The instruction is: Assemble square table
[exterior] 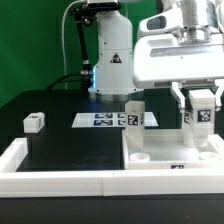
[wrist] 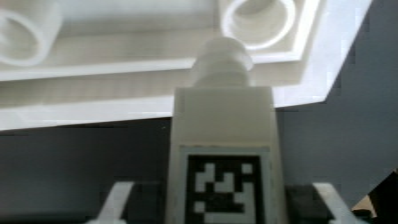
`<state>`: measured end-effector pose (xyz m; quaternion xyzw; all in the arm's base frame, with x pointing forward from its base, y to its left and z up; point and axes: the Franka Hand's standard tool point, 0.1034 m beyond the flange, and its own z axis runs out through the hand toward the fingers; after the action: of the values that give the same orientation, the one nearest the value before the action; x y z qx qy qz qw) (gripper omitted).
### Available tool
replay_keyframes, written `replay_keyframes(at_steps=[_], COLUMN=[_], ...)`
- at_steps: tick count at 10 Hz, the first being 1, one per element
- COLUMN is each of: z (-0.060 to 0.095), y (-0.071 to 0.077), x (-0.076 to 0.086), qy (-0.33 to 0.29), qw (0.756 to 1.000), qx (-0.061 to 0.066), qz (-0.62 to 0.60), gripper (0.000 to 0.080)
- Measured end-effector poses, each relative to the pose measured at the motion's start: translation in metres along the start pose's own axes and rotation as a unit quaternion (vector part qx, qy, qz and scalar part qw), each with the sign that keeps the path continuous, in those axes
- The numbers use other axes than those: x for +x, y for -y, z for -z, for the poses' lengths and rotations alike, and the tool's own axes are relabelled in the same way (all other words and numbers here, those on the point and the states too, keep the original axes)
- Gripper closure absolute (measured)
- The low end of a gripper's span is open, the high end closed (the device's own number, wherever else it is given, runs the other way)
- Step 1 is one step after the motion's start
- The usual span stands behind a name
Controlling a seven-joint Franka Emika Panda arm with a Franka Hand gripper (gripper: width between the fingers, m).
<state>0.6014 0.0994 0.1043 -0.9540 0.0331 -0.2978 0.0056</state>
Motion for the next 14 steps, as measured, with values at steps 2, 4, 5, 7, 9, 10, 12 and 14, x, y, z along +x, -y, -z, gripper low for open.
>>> replay_keyframes(at_steps=[2, 4, 5, 7, 9, 10, 12, 14], z=[-0.006, -0.006, -0.007, -0.011, -0.014, -0.016, -0.018, -0.021], y=[0.005, 0.004, 0.004, 0.010, 0.012, 0.009, 0.009, 0.011], x=[-0.006, -0.007, -0.008, -0.013, -0.013, -0.014, -0.018, -0.024], qy=[0.002, 0.003, 0.003, 0.005, 0.005, -0.002, 0.007, 0.011], qw=[1.000, 1.000, 1.000, 1.000, 1.000, 1.000, 1.000, 1.000], qx=[-0.001, -0.002, -0.002, 0.000, 0.000, -0.004, -0.003, -0.004], qz=[0.006, 0.006, 0.006, 0.011, 0.012, 0.014, 0.014, 0.017], gripper=[0.0509, 0.0509, 0.0509, 0.0509, 0.0509, 0.0509, 0.0509, 0.0509])
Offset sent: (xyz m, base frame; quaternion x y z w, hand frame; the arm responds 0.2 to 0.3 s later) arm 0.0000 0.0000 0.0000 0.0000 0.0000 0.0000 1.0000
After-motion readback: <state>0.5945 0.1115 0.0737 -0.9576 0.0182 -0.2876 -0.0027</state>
